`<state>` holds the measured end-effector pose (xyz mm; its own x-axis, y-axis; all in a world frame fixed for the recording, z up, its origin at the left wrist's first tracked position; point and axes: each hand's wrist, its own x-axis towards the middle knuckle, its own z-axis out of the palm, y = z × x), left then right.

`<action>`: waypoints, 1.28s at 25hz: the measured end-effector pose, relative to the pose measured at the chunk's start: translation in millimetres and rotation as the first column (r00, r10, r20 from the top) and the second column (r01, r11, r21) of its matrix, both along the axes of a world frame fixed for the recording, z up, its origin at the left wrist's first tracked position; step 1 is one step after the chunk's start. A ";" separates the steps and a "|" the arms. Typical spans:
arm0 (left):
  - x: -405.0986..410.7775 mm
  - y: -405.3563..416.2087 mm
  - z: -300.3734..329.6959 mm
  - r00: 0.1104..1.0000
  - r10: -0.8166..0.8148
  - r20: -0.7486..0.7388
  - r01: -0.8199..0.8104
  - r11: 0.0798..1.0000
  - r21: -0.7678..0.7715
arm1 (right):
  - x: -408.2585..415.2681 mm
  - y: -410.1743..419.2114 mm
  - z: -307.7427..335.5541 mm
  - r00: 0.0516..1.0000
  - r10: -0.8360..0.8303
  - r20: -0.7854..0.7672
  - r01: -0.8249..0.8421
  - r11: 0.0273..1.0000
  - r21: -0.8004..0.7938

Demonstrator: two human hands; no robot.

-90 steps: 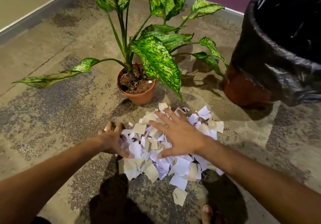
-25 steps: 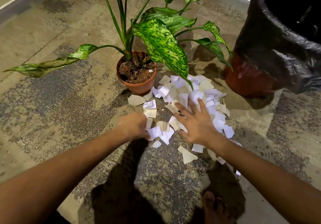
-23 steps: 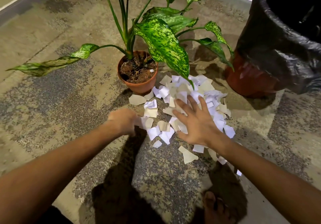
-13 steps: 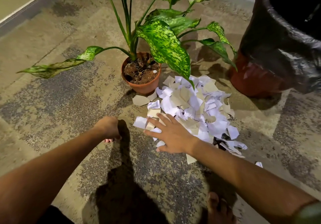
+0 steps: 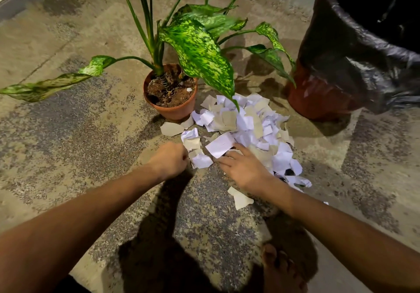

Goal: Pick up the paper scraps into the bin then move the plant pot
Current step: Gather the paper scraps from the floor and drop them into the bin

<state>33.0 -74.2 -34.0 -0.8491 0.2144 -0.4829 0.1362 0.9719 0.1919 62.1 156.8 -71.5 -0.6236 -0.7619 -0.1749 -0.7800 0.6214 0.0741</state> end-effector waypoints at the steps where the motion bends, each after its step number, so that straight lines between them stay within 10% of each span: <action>1: 0.4 6.7 -1.1 0.999 -0.028 -0.024 0.029 0.999 0.017 | -0.1 8.0 5.6 0.999 -0.023 -0.044 0.021 0.999 -0.035; 10: 5.1 33.4 -12.6 0.999 -0.016 0.043 0.015 1.000 0.009 | 15.4 100.4 70.8 0.868 -0.473 0.150 0.485 0.741 -0.464; 17: 15.7 66.3 -22.5 0.993 -0.081 0.082 0.074 0.994 0.082 | 69.6 185.9 41.7 0.326 -0.839 0.435 0.811 0.485 0.327; 25: 20.4 105.5 -20.7 0.997 0.058 0.046 -0.071 0.934 0.350 | 52.2 159.6 11.4 0.432 -0.779 0.455 0.890 0.449 -0.078; 32: 2.8 116.1 -12.7 0.995 -0.052 -0.090 0.089 0.876 0.475 | 13.2 123.0 38.1 0.720 -0.597 0.355 0.693 0.642 -0.328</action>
<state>35.9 41.9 -46.6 -0.8515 0.4637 -0.2448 0.2319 0.7518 0.6172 75.3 279.7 -33.4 -0.9716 -0.2012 -0.1248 -0.1330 0.9000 -0.4152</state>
